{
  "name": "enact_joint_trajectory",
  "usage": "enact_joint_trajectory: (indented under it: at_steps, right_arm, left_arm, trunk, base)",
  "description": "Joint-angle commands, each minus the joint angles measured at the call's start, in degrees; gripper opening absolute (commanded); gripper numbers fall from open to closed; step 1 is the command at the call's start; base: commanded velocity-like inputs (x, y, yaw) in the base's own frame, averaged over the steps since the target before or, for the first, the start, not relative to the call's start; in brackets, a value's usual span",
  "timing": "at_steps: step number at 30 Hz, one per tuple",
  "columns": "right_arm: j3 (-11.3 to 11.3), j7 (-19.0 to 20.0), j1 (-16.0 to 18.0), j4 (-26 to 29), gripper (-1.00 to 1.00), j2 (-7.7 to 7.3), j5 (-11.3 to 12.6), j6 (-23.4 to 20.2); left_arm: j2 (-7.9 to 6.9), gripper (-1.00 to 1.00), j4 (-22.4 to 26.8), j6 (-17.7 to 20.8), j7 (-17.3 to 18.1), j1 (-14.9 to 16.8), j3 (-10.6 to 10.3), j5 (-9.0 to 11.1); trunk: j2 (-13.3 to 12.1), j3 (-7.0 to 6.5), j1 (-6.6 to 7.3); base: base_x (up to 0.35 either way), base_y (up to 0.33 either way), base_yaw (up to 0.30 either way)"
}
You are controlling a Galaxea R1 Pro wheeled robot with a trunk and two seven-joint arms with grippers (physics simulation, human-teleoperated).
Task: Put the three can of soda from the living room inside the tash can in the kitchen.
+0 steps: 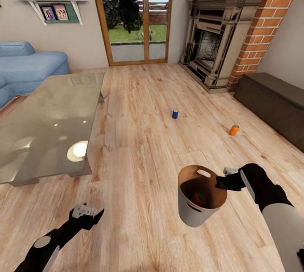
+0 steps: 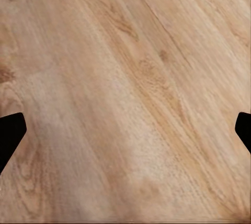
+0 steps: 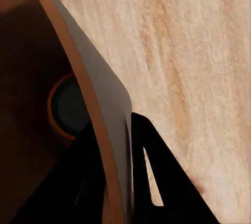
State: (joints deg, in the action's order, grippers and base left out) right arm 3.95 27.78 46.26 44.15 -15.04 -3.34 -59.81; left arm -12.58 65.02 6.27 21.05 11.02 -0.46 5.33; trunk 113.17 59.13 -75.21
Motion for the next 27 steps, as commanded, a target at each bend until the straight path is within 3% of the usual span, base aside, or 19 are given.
enact_joint_trajectory:
  at_steps: [1, 12, 19, 27]
  right_arm:
    - [0.1, 0.2, 0.0, 0.1, -1.00, 0.27, 0.9, -0.2]
    - [0.6, -0.2, -0.1, 0.6, -1.00, 1.29, 0.8, -0.1]
    - [0.4, -0.2, -0.1, 0.6, -1.00, 1.33, 0.8, 0.0]
    - [0.4, -0.1, -0.1, 0.6, -1.00, 1.33, 1.0, 0.0]
  left_arm:
    - [0.02, 1.00, -0.3, 0.0, 0.0, 0.0, 0.0, -0.1]
    - [0.34, 1.00, -2.1, -2.4, 0.0, -0.3, 0.0, -0.5]
    - [0.39, 1.00, -2.4, -3.0, 0.1, -0.4, 0.0, -0.2]
    - [0.45, 1.00, -2.4, -3.0, 0.0, -0.8, 0.0, -0.3]
  trunk:
    - [-0.4, -0.19, 0.23]
    - [-4.8, -2.17, 2.65]
    - [-4.8, -2.24, 2.65]
    - [-4.8, -2.43, 2.65]
  base:
    - [0.000, 0.000, 0.000]
    - [0.000, 0.000, -0.024]
    - [0.032, -0.003, -0.209]
    - [0.268, -0.127, -0.216]
